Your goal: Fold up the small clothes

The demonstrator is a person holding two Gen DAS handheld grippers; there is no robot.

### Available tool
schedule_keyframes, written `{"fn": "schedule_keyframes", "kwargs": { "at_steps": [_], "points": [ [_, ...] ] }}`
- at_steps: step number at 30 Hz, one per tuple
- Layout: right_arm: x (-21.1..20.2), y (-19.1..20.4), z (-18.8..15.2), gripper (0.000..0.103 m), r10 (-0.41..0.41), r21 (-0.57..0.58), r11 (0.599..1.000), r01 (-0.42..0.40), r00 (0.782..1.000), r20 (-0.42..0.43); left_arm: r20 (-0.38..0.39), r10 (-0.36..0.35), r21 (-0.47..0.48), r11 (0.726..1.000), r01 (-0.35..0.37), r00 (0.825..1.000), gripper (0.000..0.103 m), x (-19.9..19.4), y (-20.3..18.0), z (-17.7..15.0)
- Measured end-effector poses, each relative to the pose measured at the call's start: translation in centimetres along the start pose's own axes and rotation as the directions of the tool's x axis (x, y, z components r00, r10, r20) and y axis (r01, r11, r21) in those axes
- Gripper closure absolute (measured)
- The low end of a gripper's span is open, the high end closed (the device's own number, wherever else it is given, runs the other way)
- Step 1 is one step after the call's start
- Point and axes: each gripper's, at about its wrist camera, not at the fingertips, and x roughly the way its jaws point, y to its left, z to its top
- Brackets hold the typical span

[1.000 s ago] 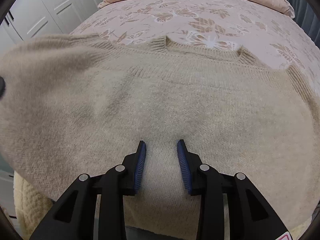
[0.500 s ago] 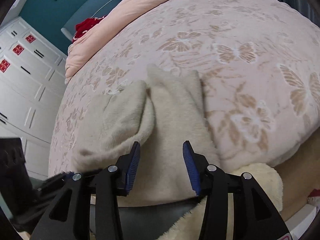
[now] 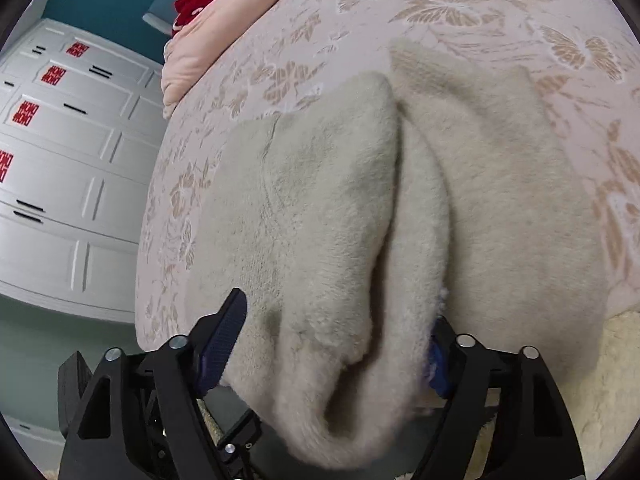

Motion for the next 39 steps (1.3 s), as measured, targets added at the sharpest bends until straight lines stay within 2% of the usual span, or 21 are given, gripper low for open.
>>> {"fn": "schedule_keyframes", "kwargs": {
  "at_steps": [1,2,3,5,6,8,9,11,13,16,19,22,24,26,29,32,34,36,37,38,39],
  "points": [
    [-0.5,1.2,0.2,0.079,-0.02,-0.047,0.999,0.022,1.0,0.023,-0.007,0.011,0.004,1.0,-0.01,1.0,0.021,0.5,0.2,-0.1],
    [-1.8,2.2,0.6,0.08,0.008,-0.078,0.997,-0.003,0.998,0.069,-0.024,0.011,0.004,1.0,-0.011,1.0,0.041,1.1,0.4,-0.2],
    [-3.7,3.0,0.9,0.083,0.073,-0.096,0.993,-0.061,0.99,0.121,-0.055,0.012,0.0,1.0,-0.012,0.998,0.051,1.4,0.7,-0.4],
    [-7.9,3.8,1.3,0.085,0.198,-0.12,0.977,-0.175,0.958,0.208,-0.078,-0.008,-0.051,0.999,0.004,0.997,0.082,1.7,1.5,-0.2],
    [-9.9,3.8,1.2,0.085,0.214,-0.132,0.974,-0.186,0.944,0.25,-0.073,-0.054,-0.094,0.994,0.047,0.996,0.087,1.5,2.1,0.0],
    [-12.2,2.4,0.8,0.085,0.169,-0.131,0.982,-0.134,0.936,0.308,-0.049,-0.132,-0.161,0.979,0.123,0.99,0.092,0.8,2.9,0.3],
    [-12.1,0.7,0.5,0.085,0.122,-0.106,0.99,-0.094,0.944,0.308,-0.043,-0.145,-0.163,0.977,0.136,0.988,0.092,0.7,2.8,0.6],
    [-8.6,-4.2,0.0,0.085,-0.067,-0.02,0.997,0.074,0.971,0.227,-0.053,-0.146,-0.148,0.979,0.137,0.988,0.093,1.0,2.0,0.7],
    [-3.8,-9.8,-1.0,0.084,-0.179,0.101,0.98,0.171,0.981,0.077,-0.08,-0.152,-0.147,0.979,0.139,0.985,0.093,1.9,1.5,0.7],
    [-3.8,-11.0,-2.8,0.083,-0.109,0.148,0.985,0.091,0.987,0.12,-0.114,-0.161,-0.146,0.979,0.144,0.98,0.093,2.6,0.7,0.5],
    [-3.6,-10.4,-2.6,0.077,-0.155,0.11,0.984,0.143,0.982,0.107,-0.106,-0.135,-0.109,0.986,0.123,0.985,0.092,2.0,0.2,0.4],
    [-6.1,-10.5,-2.6,0.069,-0.174,0.156,0.976,0.152,0.975,0.138,-0.09,-0.159,-0.12,0.982,0.147,0.983,0.088,0.9,0.6,0.6],
    [-8.8,-9.9,-3.0,0.063,-0.243,0.167,0.964,0.209,0.945,0.219,-0.061,-0.15,-0.118,0.983,0.142,0.987,0.072,-0.4,1.0,0.8],
    [-11.1,-7.4,-2.8,0.063,-0.279,0.109,0.96,0.258,0.911,0.303,-0.019,-0.128,-0.132,0.983,0.125,0.992,0.046,-1.6,1.7,0.8],
    [-11.9,-2.9,-1.9,0.07,-0.112,-0.034,0.991,0.13,0.94,0.323,0.01,-0.132,-0.183,0.974,0.132,0.991,0.036,-3.1,2.7,0.4],
    [-8.9,2.0,-0.7,0.081,0.035,-0.169,0.986,0.008,0.967,0.253,0.052,-0.107,-0.258,0.959,0.117,0.993,0.033,-4.8,4.5,0.5],
    [-4.0,4.0,-0.4,0.082,0.016,-0.233,0.972,0.02,0.988,0.153,0.08,-0.09,-0.292,0.95,0.11,0.993,0.03,-5.7,5.5,0.8],
    [4.1,3.4,-1.1,0.081,-0.103,-0.287,0.954,0.088,0.994,-0.037,0.101,-0.066,-0.322,0.942,0.095,0.993,0.025,-6.6,6.6,0.8],
    [6.4,2.6,-1.8,0.085,-0.105,-0.282,0.956,0.083,0.993,-0.062,0.112,-0.06,-0.333,0.938,0.094,0.992,0.024,-6.9,7.0,0.8],
    [6.0,2.3,-2.0,0.086,-0.053,-0.257,0.966,0.044,0.998,-0.029,0.12,-0.055,-0.345,0.934,0.094,0.991,0.024,-7.1,7.4,0.7],
    [4.9,2.6,-1.6,0.086,-0.056,-0.238,0.97,0.047,0.998,-0.032,0.119,-0.051,-0.356,0.93,0.091,0.992,0.024,-7.2,7.8,0.7]
  ]
}}
